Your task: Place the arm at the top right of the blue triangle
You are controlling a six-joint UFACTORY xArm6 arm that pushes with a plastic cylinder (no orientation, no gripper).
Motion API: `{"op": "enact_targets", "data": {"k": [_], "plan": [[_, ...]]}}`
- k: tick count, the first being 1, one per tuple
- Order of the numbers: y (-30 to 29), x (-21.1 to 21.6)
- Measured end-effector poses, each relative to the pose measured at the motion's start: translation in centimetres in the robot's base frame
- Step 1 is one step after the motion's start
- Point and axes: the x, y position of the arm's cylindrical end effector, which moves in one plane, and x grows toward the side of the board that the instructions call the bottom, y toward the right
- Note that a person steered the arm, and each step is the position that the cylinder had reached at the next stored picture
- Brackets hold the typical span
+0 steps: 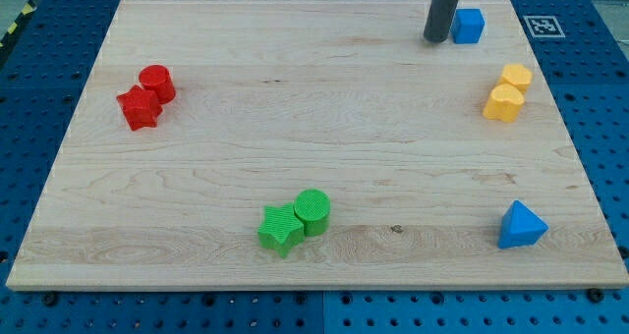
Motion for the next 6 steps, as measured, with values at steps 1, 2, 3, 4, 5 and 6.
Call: {"op": "enact_targets", "data": {"k": [1, 2, 3, 4, 5, 6], "plan": [[2.7, 0.9], [6.4, -2.6], [7.0, -2.8], [2.5, 0.2], [-5.2, 3.1], [-6.0, 10.7]]}}
